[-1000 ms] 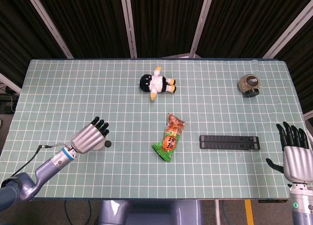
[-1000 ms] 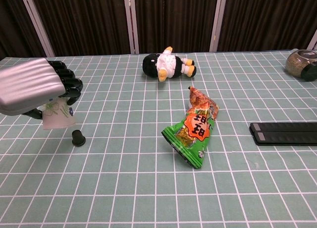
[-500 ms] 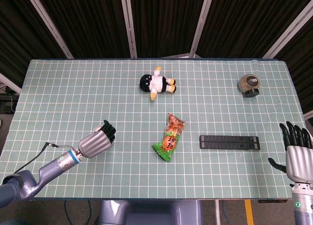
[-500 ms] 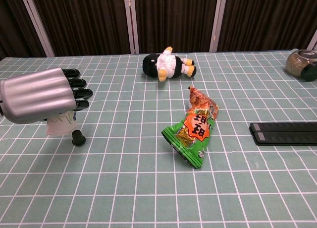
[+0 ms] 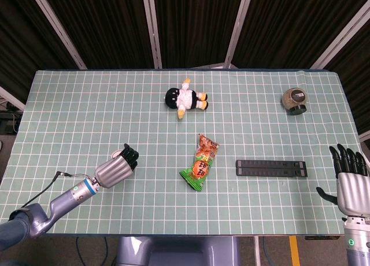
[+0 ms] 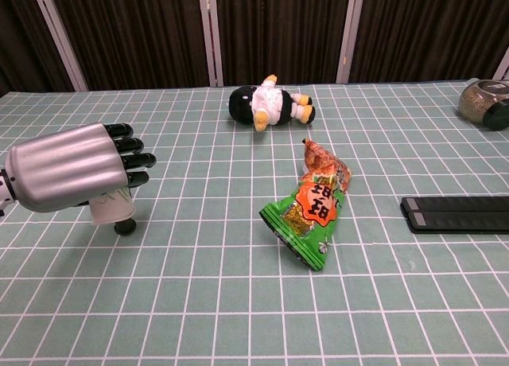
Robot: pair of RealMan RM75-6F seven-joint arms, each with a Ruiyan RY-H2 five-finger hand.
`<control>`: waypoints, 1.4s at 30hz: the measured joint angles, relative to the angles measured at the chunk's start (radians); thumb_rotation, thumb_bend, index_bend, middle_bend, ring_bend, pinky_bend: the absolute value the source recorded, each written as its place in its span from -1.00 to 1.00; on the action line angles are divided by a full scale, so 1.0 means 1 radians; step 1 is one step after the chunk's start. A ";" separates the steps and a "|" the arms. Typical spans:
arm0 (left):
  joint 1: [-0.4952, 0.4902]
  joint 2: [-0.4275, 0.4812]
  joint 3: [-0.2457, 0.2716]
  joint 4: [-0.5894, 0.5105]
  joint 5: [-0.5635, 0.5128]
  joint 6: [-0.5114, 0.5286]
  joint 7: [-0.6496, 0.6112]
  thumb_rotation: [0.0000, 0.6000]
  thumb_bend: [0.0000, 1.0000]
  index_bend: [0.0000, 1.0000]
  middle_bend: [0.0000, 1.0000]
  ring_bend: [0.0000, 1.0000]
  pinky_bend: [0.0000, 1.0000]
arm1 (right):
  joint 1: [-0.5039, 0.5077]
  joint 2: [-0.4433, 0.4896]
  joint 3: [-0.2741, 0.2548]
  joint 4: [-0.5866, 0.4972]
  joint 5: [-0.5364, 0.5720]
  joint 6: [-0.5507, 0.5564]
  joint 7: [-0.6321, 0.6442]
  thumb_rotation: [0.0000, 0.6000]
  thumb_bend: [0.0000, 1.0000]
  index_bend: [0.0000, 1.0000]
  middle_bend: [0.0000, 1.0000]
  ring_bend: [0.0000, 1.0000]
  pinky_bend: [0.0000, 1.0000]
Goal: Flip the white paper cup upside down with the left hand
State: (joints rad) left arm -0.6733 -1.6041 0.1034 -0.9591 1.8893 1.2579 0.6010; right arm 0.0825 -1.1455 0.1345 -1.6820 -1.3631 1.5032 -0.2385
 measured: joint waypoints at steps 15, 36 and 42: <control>0.017 0.021 0.005 -0.050 -0.024 -0.019 -0.002 1.00 -0.79 -1.00 -1.00 -1.00 -0.65 | -0.002 0.007 0.000 -0.005 -0.004 0.003 0.009 1.00 -1.00 -1.00 -1.00 -1.00 -1.00; 0.320 0.311 -0.149 -0.642 -0.436 0.250 -0.162 1.00 -0.84 -1.00 -1.00 -1.00 -1.00 | -0.014 0.039 -0.015 -0.050 -0.071 0.034 0.042 1.00 -1.00 -1.00 -1.00 -1.00 -1.00; 0.477 0.436 -0.113 -0.816 -0.467 0.355 -0.253 1.00 -0.84 -1.00 -1.00 -1.00 -1.00 | -0.018 0.061 -0.023 -0.058 -0.101 0.041 0.078 1.00 -1.00 -1.00 -1.00 -1.00 -1.00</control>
State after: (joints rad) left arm -0.1968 -1.1684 -0.0093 -1.7755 1.4223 1.6127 0.3478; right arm 0.0643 -1.0849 0.1113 -1.7405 -1.4638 1.5438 -0.1605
